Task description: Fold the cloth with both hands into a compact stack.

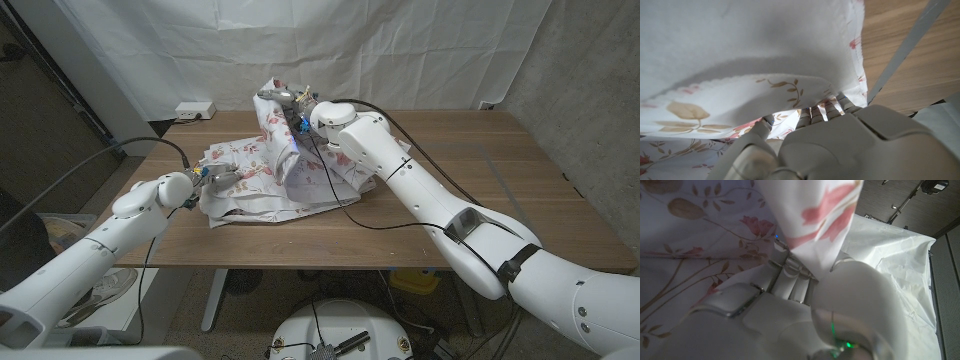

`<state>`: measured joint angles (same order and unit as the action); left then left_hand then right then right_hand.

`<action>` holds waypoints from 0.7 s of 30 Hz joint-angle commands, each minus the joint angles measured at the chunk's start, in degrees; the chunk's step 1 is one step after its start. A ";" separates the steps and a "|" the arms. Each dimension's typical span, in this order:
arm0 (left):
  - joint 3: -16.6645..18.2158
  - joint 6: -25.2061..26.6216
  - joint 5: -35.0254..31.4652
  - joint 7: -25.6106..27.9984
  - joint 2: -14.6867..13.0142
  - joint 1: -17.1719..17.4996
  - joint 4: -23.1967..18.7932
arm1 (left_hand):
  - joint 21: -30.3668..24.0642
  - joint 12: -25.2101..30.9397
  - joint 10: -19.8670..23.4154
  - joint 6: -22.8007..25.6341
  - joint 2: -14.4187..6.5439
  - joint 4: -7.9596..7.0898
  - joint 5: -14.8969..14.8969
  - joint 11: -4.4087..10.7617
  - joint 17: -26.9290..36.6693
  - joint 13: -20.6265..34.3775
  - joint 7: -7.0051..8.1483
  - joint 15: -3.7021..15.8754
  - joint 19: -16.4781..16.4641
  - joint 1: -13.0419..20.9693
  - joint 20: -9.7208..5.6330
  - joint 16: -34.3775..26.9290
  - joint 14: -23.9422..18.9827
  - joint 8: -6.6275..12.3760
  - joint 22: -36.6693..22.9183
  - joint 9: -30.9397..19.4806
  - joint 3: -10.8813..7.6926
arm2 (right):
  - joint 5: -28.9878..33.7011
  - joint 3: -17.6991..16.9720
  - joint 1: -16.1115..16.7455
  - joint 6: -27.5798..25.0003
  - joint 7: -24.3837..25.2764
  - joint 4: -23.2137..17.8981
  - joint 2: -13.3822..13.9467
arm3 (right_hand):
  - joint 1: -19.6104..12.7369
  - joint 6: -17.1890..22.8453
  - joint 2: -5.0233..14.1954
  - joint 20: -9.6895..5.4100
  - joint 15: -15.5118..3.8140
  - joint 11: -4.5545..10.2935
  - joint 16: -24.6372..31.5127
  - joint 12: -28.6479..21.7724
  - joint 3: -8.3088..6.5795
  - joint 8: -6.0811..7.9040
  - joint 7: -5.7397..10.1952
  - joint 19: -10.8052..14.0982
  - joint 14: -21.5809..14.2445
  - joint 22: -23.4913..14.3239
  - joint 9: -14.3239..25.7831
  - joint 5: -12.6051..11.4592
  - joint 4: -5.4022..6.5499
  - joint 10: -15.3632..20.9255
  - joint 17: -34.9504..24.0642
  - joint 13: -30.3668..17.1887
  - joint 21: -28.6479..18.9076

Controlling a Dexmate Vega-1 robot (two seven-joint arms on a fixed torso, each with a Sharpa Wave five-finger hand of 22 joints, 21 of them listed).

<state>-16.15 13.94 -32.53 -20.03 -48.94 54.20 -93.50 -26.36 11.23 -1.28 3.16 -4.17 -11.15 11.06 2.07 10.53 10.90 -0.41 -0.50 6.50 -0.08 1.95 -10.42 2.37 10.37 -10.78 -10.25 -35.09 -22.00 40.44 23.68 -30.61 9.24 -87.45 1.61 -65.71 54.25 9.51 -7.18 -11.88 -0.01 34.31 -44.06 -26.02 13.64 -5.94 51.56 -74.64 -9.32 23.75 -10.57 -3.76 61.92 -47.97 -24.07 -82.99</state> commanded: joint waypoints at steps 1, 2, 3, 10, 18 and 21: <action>-1.19 -1.01 -0.13 0.02 0.86 -1.82 2.21 | -0.23 0.32 0.10 0.29 -6.00 0.08 0.38 0.13 0.09 0.02 0.17 0.29 0.13 0.07 -0.56 -0.55 -0.03 0.26 -0.33 -0.18 0.07 | -0.71 1.55 0.43 1.14 -0.60 3.83 -3.05 | 0.00 1.70 0.54 -4.07 0.03 -0.38 -0.12 0.04 -0.72 -0.12 -1.62 0.73 -0.50 -0.15 0.07 -0.30 0.08 0.56 0.07 0.11 0.48; -1.27 -1.01 -0.21 0.09 0.90 -1.88 2.31 | -0.23 0.32 0.11 0.29 -6.00 0.08 0.39 0.11 0.09 0.02 0.17 0.33 0.12 0.07 -0.56 -0.54 -0.01 0.26 -0.33 -0.18 0.08 | -0.79 1.72 0.52 1.08 -0.73 3.95 -3.26 | 0.02 1.70 0.51 -4.04 0.05 -0.37 -0.23 0.04 -0.78 -0.15 -1.60 0.74 -0.48 -0.15 0.04 -0.29 0.11 0.53 0.16 0.13 0.60; -1.30 -1.09 -0.17 0.09 0.95 -1.95 2.46 | -0.23 0.32 0.11 0.28 -6.00 0.08 0.39 0.11 0.09 0.02 0.20 0.31 0.12 0.07 -0.56 -0.55 -0.02 0.26 -0.33 -0.18 0.08 | -0.70 2.12 0.51 1.16 -1.16 3.99 -3.22 | 0.02 1.67 0.50 -4.03 0.05 -0.31 -0.25 0.05 -0.83 -0.17 -1.60 0.81 -0.50 -0.15 0.04 -0.29 0.12 0.54 0.18 0.16 0.65; -1.72 -1.55 -0.05 0.12 1.28 -2.42 3.41 | -0.23 0.31 0.05 0.24 -6.02 0.08 0.40 0.12 0.09 0.02 0.21 0.30 0.09 0.07 -0.60 -0.54 0.00 0.25 -0.34 -0.18 0.10 | -0.76 3.86 0.75 1.68 -2.89 4.93 -4.42 | 0.15 1.71 0.37 -4.01 0.13 -0.35 -0.37 0.00 -1.06 -0.21 -1.63 0.94 -0.61 -0.18 0.01 -0.26 0.27 0.58 0.18 0.23 1.10; -1.72 -1.67 0.25 0.23 1.48 -2.44 3.83 | -0.22 0.32 0.01 0.22 -6.05 0.07 0.41 0.06 0.09 0.02 0.22 0.34 0.06 0.07 -0.61 -0.55 0.01 0.26 -0.34 -0.18 0.13 | -0.63 4.52 -0.41 5.03 -4.48 9.52 -7.29 | 0.32 1.52 0.32 -3.90 0.13 -0.68 -1.35 0.44 -1.43 -0.29 -1.57 0.62 0.05 -0.18 0.10 -0.26 0.50 0.38 0.99 1.02 1.86; -1.63 -1.50 0.33 0.27 1.44 -2.27 3.83 | -0.22 0.32 0.01 0.22 -6.06 0.07 0.41 0.02 0.09 0.02 0.22 0.32 0.06 0.07 -0.61 -0.56 0.00 0.26 -0.34 -0.18 0.14 | -0.71 4.38 -0.95 5.84 -5.09 11.37 -8.01 | 0.52 1.37 0.29 -3.93 0.19 -0.79 -2.10 0.92 -1.63 -0.33 -1.60 0.54 0.50 -0.15 0.15 -0.26 0.72 -0.19 1.67 1.56 2.33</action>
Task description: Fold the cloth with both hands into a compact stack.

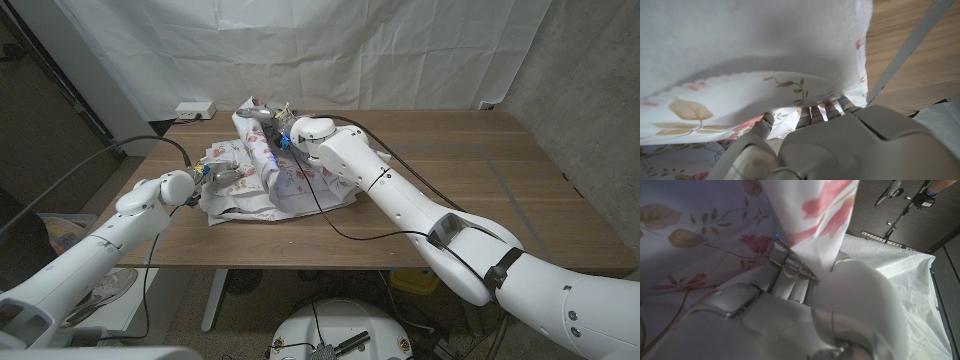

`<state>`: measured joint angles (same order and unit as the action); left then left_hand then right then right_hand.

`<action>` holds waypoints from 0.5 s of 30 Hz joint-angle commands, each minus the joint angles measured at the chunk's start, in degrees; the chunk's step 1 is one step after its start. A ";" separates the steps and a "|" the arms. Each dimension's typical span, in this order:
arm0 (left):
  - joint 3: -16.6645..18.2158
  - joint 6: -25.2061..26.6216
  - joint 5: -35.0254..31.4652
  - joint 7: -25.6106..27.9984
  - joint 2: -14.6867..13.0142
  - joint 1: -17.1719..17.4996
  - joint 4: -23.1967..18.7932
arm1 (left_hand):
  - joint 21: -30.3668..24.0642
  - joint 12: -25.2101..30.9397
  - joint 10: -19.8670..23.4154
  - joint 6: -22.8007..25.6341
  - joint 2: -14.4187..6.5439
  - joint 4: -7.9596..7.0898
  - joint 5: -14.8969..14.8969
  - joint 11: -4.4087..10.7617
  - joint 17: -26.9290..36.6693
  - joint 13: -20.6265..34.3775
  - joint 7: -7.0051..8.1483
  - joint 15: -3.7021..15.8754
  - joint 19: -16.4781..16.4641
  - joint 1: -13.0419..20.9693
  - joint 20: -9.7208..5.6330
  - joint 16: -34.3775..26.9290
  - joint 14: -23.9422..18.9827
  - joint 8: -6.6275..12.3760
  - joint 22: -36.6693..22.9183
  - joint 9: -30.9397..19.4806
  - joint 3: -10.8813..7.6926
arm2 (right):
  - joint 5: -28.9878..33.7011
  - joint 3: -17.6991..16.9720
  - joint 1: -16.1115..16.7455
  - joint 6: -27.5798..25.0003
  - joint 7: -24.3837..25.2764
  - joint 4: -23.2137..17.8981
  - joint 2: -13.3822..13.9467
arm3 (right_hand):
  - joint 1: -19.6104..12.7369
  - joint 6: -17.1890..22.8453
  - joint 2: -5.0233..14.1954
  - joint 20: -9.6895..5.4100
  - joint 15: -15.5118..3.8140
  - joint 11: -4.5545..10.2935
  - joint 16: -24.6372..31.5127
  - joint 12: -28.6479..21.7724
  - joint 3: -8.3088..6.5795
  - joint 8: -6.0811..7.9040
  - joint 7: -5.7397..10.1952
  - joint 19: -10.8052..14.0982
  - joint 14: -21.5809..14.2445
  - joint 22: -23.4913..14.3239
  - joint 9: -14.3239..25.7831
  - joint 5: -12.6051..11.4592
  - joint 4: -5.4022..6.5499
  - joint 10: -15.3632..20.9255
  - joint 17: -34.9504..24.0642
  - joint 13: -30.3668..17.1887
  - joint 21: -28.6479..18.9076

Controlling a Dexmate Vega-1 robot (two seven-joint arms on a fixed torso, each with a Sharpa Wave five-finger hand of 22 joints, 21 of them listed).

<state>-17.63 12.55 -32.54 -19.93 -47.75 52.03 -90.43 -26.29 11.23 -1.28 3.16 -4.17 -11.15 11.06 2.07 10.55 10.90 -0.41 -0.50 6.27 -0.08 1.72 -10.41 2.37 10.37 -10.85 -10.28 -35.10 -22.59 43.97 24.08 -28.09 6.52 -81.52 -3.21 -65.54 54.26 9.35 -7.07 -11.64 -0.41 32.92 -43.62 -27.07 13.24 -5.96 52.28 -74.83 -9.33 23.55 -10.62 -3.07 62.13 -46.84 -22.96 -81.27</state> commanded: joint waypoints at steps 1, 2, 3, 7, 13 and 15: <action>-0.11 -0.11 0.42 0.18 0.27 -0.07 0.81 | -0.29 0.32 0.00 0.22 -6.06 0.07 0.41 0.03 0.07 0.02 0.21 0.31 0.27 0.07 -0.38 -0.56 -0.01 0.26 -0.28 -0.14 0.15 | -0.13 0.75 -1.55 3.61 -2.46 6.10 -3.46 | 0.43 1.29 0.45 -4.08 -0.04 -0.45 -0.99 0.63 -0.68 0.01 -1.61 -0.18 0.78 -0.13 0.31 -0.22 0.12 -0.51 0.83 0.68 0.80; -0.10 -0.17 0.48 0.20 0.27 -0.07 0.89 | -0.28 0.32 -0.01 0.21 -6.07 0.06 0.42 0.04 0.06 0.02 0.20 0.28 0.27 0.08 -0.38 -0.56 -0.01 0.26 -0.28 -0.14 0.15 | -0.12 0.63 -1.76 3.92 -2.50 6.78 -3.77 | 0.48 1.23 0.43 -4.05 -0.02 -0.51 -1.17 0.72 -0.72 0.01 -1.62 -0.43 0.86 -0.12 0.34 -0.21 0.17 -0.59 1.02 0.80 0.98; -0.14 -0.17 0.50 0.19 0.29 -0.11 0.97 | -0.28 0.33 0.01 0.20 -6.08 0.06 0.42 0.05 0.06 0.02 0.20 0.26 0.27 0.08 -0.38 -0.57 -0.02 0.26 -0.28 -0.14 0.16 | -0.23 0.44 -2.01 4.26 -2.64 7.58 -4.15 | 0.50 1.15 0.45 -4.03 -0.03 -0.67 -1.30 0.75 -0.78 -0.04 -1.70 -0.34 0.90 -0.12 0.31 -0.22 0.21 -0.52 1.15 0.92 1.05; -0.28 -0.58 0.62 0.32 0.35 -0.35 1.40 | -0.27 0.34 0.01 0.18 -6.09 0.06 0.42 0.05 0.06 0.02 0.17 0.30 0.26 0.08 -0.39 -0.56 0.01 0.25 -0.28 -0.14 0.17 | -0.85 -0.45 -3.17 7.45 -4.22 11.82 -5.92 | 0.67 0.73 0.48 -4.20 -0.01 -0.79 -2.43 1.23 -1.14 -0.26 -1.56 -0.40 1.52 -0.11 0.20 -0.25 0.46 -0.88 2.24 1.62 1.68; -0.13 -0.99 0.97 0.73 0.46 -0.40 1.67 | -0.27 0.34 -0.02 0.07 -6.10 0.06 0.43 0.13 0.06 0.03 0.14 0.33 0.25 0.08 -0.40 -0.54 0.07 0.22 -0.28 -0.14 0.19 | 0.35 -0.79 -6.36 17.80 -6.97 22.39 -9.46 | 1.14 0.19 0.29 -4.49 0.29 -0.98 -3.23 2.02 -1.39 -0.45 -1.28 -0.94 2.31 -0.12 0.15 -0.23 0.91 -1.87 2.62 2.39 2.58; -0.07 -1.01 1.06 0.75 0.42 -0.32 1.62 | -0.26 0.33 -0.06 0.08 -6.10 0.06 0.43 0.19 0.06 0.03 0.16 0.35 0.25 0.08 -0.41 -0.55 0.06 0.23 -0.29 -0.14 0.20 | 0.82 -0.87 -6.88 19.85 -7.29 24.43 -10.12 | 1.37 -0.35 0.30 -4.62 0.26 -0.81 -4.12 2.57 -1.65 -0.66 -0.97 -1.70 3.01 -0.11 0.05 -0.25 1.19 -2.54 3.37 2.93 3.38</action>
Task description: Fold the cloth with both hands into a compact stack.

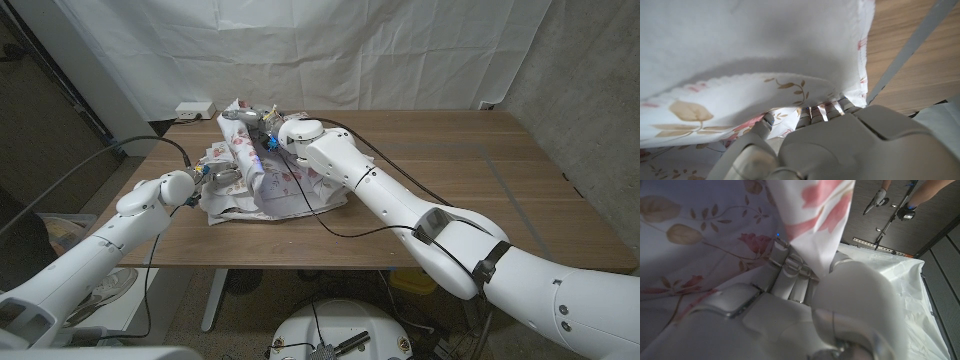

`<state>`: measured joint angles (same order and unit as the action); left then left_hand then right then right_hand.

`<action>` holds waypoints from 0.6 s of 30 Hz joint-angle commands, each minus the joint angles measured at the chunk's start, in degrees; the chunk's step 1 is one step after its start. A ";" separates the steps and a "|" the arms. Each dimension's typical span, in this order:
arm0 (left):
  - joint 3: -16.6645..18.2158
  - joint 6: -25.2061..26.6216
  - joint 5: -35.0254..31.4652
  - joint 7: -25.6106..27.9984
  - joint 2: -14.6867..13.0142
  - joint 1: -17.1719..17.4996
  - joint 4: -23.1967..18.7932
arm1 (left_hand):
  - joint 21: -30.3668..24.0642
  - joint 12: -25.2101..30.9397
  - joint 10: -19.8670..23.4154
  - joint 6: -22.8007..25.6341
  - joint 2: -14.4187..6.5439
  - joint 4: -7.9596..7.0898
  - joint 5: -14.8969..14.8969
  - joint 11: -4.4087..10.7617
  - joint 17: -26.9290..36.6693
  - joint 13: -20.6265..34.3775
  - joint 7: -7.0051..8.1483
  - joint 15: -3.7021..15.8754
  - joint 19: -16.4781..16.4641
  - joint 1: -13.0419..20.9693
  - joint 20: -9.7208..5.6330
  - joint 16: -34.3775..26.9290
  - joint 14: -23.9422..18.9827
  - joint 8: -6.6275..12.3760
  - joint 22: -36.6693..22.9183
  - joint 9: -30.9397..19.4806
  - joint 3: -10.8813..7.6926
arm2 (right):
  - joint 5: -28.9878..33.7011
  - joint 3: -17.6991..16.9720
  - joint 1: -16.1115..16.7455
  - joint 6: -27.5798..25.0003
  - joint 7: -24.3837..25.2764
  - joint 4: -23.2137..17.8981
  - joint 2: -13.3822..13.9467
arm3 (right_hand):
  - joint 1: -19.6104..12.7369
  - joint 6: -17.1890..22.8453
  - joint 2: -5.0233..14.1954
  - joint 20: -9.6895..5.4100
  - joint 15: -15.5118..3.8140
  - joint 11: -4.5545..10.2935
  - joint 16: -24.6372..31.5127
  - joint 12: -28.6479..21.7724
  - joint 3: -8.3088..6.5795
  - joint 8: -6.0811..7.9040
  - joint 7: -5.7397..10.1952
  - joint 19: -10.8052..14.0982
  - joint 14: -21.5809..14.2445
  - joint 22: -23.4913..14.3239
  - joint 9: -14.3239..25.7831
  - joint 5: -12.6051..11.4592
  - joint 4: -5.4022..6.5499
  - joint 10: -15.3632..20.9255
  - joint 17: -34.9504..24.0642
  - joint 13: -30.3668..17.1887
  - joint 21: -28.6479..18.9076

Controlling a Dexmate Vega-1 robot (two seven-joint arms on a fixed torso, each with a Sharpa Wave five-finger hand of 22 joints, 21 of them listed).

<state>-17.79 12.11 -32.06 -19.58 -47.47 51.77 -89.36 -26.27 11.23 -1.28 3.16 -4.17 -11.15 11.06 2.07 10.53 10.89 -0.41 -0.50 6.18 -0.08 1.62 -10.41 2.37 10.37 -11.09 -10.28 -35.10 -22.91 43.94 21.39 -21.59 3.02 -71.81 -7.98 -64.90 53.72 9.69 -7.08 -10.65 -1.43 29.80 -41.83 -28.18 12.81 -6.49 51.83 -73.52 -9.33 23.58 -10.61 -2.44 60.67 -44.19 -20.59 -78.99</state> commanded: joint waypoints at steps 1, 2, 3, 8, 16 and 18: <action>0.18 -0.55 0.69 0.40 0.10 0.05 0.49 | -0.28 0.33 -0.07 0.08 -6.10 0.06 0.44 0.08 0.09 0.03 0.22 0.41 0.34 0.08 -0.30 -0.55 0.05 0.23 -0.05 -0.14 0.21 | 1.25 -1.08 -4.59 14.65 -3.75 16.36 -6.02 | 0.77 0.07 -0.06 -4.59 -0.72 0.06 -1.26 0.86 -0.59 -0.27 -0.50 -1.28 1.86 -0.11 -0.01 -0.26 0.61 -1.10 0.99 0.68 1.24; 0.33 -0.55 0.83 0.43 0.01 0.25 0.38 | -0.28 0.33 -0.07 0.06 -6.11 0.06 0.44 0.13 0.09 0.03 0.22 0.41 0.34 0.08 -0.31 -0.56 0.04 0.22 -0.05 -0.14 0.21 | 1.74 -1.25 -5.37 17.35 -3.41 19.38 -7.12 | 0.82 -0.10 -0.06 -4.63 -0.70 -0.08 -1.49 1.08 -0.69 -0.33 -0.39 -1.25 1.91 -0.12 -0.05 -0.27 0.67 -1.38 1.23 0.89 1.43; 0.41 -0.48 0.90 0.44 -0.02 0.35 0.31 | -0.28 0.34 -0.06 0.04 -6.11 0.06 0.44 0.13 0.09 0.03 0.23 0.39 0.34 0.08 -0.30 -0.56 0.04 0.22 -0.05 -0.14 0.21 | 1.99 -1.36 -5.70 18.78 -3.49 20.79 -7.60 | 0.84 -0.30 -0.03 -4.71 -0.67 -0.11 -1.75 1.22 -0.83 -0.40 -0.29 -1.31 2.14 -0.12 -0.09 -0.28 0.74 -1.44 1.40 1.09 1.66; 0.76 -0.65 1.19 0.71 -0.24 0.67 0.03 | -0.26 0.33 -0.11 0.07 -6.11 0.06 0.44 0.14 0.09 0.03 0.25 0.33 0.34 0.09 -0.29 -0.56 0.04 0.24 -0.05 -0.14 0.23 | 2.79 -1.54 -6.98 23.34 -5.59 25.48 -8.80 | 1.21 -1.34 -0.11 -4.50 -0.40 -0.89 -4.18 2.75 -1.52 -0.63 0.54 -2.96 4.40 -0.12 -0.31 -0.30 1.20 -3.38 3.33 2.36 3.57; 1.77 -1.43 1.52 1.68 -0.91 1.26 -0.97 | -0.24 0.35 -0.09 0.08 -6.13 0.06 0.45 0.16 0.09 0.03 0.30 0.43 0.34 0.09 -0.27 -0.57 0.03 0.26 -0.06 -0.14 0.25 | 2.20 -2.50 -9.40 29.11 -14.47 32.23 -9.20 | 12.97 -12.21 -5.73 3.13 7.32 -5.20 -14.27 14.21 2.44 -2.09 0.92 -10.29 19.44 0.02 -3.94 0.89 6.24 -17.11 11.35 7.43 12.55; 2.19 -1.53 1.75 1.93 -1.02 1.43 -1.17 | -0.25 0.37 -0.06 0.09 -6.13 0.07 0.45 0.15 0.09 0.03 0.31 0.50 0.31 0.10 -0.28 -0.58 0.00 0.27 -0.06 -0.14 0.25 | 1.93 -2.91 -10.34 30.19 -16.66 34.15 -9.29 | 15.75 -13.72 -5.85 4.93 8.55 -5.74 -15.17 16.04 3.67 -2.11 1.22 -12.55 22.15 0.01 -4.77 0.82 7.36 -19.09 11.88 7.84 14.66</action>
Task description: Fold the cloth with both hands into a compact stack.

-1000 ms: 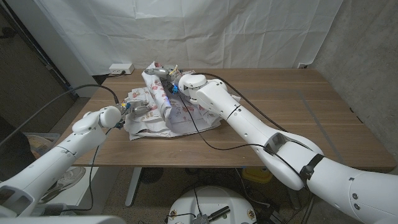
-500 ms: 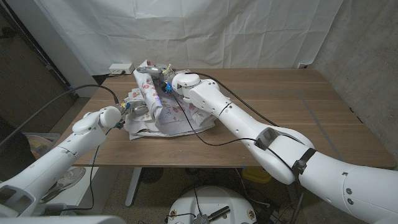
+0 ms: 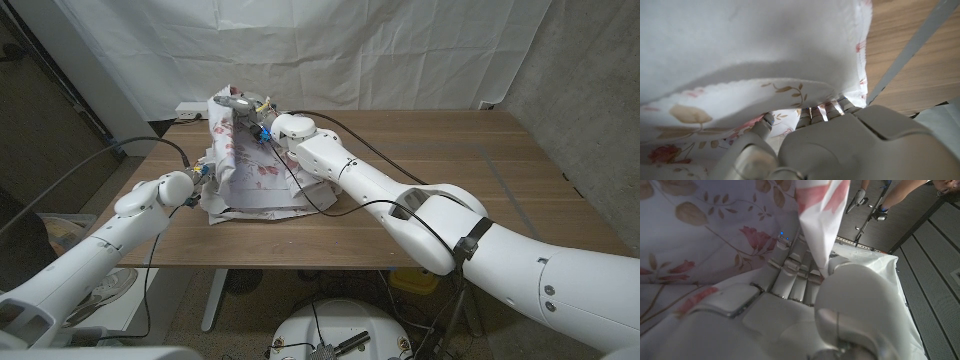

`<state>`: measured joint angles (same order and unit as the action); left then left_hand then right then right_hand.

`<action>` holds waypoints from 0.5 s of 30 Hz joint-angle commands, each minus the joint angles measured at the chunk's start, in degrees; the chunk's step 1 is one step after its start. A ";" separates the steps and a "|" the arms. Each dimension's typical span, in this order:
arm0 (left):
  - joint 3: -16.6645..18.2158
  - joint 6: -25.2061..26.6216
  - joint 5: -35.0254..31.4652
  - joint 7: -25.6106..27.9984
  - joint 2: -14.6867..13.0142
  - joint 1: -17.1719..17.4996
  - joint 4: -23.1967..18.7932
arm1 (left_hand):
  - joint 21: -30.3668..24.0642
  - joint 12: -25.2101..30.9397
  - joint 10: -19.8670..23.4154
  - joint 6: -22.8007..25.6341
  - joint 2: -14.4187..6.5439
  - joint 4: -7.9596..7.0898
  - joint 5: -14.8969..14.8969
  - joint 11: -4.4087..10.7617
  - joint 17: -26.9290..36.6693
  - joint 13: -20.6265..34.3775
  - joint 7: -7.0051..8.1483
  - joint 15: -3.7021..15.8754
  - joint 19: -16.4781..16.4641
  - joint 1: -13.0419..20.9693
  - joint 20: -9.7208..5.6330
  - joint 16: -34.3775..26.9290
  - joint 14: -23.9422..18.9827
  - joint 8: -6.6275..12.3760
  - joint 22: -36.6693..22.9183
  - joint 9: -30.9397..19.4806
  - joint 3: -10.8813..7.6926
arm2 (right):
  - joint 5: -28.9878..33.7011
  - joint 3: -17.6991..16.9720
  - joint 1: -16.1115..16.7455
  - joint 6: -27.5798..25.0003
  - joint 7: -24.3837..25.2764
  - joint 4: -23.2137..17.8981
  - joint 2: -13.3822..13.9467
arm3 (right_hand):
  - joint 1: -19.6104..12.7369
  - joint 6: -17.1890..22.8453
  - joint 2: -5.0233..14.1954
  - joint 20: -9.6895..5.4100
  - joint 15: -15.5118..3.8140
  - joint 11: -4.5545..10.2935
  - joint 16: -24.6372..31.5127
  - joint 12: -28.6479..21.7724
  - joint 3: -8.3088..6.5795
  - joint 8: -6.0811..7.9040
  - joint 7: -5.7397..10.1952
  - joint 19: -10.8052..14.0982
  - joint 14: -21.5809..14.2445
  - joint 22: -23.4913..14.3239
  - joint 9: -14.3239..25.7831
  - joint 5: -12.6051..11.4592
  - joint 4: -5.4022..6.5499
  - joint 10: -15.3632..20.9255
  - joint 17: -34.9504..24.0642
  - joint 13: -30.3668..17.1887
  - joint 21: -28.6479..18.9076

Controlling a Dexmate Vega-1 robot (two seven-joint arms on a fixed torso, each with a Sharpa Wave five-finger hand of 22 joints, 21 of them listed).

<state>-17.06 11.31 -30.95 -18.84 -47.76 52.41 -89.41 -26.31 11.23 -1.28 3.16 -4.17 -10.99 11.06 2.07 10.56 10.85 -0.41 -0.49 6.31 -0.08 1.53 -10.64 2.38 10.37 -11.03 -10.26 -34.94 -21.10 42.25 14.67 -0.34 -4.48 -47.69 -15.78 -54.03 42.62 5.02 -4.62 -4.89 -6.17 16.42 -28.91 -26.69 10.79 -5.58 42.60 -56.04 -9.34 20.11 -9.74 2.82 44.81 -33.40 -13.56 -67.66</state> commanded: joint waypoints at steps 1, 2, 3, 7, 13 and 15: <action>1.64 -0.64 0.62 1.37 -0.81 0.92 -1.32 | -0.21 0.38 -0.03 0.08 -6.13 -0.09 0.45 0.20 0.05 0.07 0.32 0.45 0.19 0.10 -0.17 -0.36 -0.03 0.27 -0.11 -0.17 0.10 | 0.29 -1.26 -3.78 9.69 -9.70 10.48 -1.35 | 5.71 -2.97 -1.57 3.36 3.50 -1.11 -2.30 3.87 2.66 -0.01 0.13 -4.26 6.14 0.02 -1.62 -0.04 2.25 -4.11 1.34 0.93 4.17; 1.85 -0.67 0.68 1.54 -0.88 1.02 -1.45 | -0.22 0.39 -0.03 0.09 -6.14 -0.09 0.45 0.17 0.05 0.07 0.32 0.43 0.17 0.10 -0.13 -0.38 -0.08 0.27 -0.11 -0.17 0.10 | 0.51 -1.27 -3.82 10.26 -10.00 10.63 -1.13 | 6.74 -3.43 -1.99 4.27 4.54 -1.21 -2.81 4.42 3.28 0.00 0.11 -5.40 7.68 0.01 -1.91 -0.02 2.53 -4.61 1.54 1.02 5.06; 2.14 -0.70 0.82 1.74 -0.94 1.21 -1.63 | -0.22 0.43 0.07 0.13 -6.14 -0.09 0.45 0.16 0.05 0.07 0.31 0.40 0.15 0.11 -0.12 -0.38 -0.08 0.29 -0.11 -0.17 0.10 | 0.70 -1.27 -3.73 10.23 -10.21 10.23 -0.76 | 8.43 -4.19 -2.23 5.53 5.49 -1.27 -3.22 5.42 4.16 0.01 0.13 -6.87 9.31 -0.01 -2.36 -0.06 3.08 -5.82 1.76 1.12 6.37; 3.58 -0.45 1.19 2.95 -1.26 2.30 -2.80 | -0.42 0.52 0.30 0.41 -6.16 -0.06 0.47 0.14 0.04 0.07 0.25 0.40 -0.43 0.14 0.12 -0.44 -0.25 0.40 -0.11 -0.17 0.09 | 0.17 -2.06 -4.23 11.03 -12.69 11.58 -0.34 | 12.17 -5.65 -3.07 7.89 7.30 -1.72 -3.96 7.42 6.27 0.04 0.42 -9.70 12.83 -0.07 -3.28 -0.14 4.08 -8.08 2.21 1.26 9.09; 7.12 1.43 1.63 5.36 -1.81 5.12 -6.05 | -0.93 0.85 1.20 1.40 -6.23 0.04 0.51 0.18 -0.01 0.06 0.26 0.37 -1.89 0.29 0.60 -0.74 -1.26 0.72 -0.10 -0.16 -0.02 | -1.25 -3.81 -6.15 12.99 -16.83 16.86 -1.15 | 22.19 -9.07 -3.50 12.88 10.21 -2.73 -5.00 11.40 10.77 -0.04 -0.80 -17.30 19.52 -0.15 -5.10 -0.54 6.52 -12.40 3.71 1.45 15.86; 8.74 2.49 1.84 6.16 -1.96 6.38 -7.51 | -0.97 0.88 1.28 1.50 -6.24 0.06 0.52 0.15 -0.02 0.06 0.22 0.36 -2.02 0.31 0.62 -0.75 -1.35 0.74 -0.10 -0.16 -0.05 | -1.15 -4.02 -6.95 14.04 -17.93 18.68 -1.44 | 24.64 -10.48 -3.77 13.84 10.82 -2.69 -5.13 12.31 11.92 -0.20 -0.86 -17.87 21.23 -0.15 -5.59 -0.65 6.67 -13.24 4.14 1.50 17.15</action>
<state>-13.78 11.15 -29.86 -16.35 -48.83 54.78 -92.11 -27.32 11.75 -0.31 4.02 -4.16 -10.99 11.06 2.13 10.39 10.88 -0.19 -0.11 4.70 -0.06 2.06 -11.09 1.53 10.65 -11.25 -10.29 -34.94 -20.98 40.16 10.87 8.45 -14.38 -37.24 -16.45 -32.21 33.47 1.45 8.04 5.20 -8.86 11.50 -17.67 -15.99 10.70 -6.17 26.02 -36.80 -9.34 14.97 -9.97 9.19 32.71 -29.61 -11.97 -52.19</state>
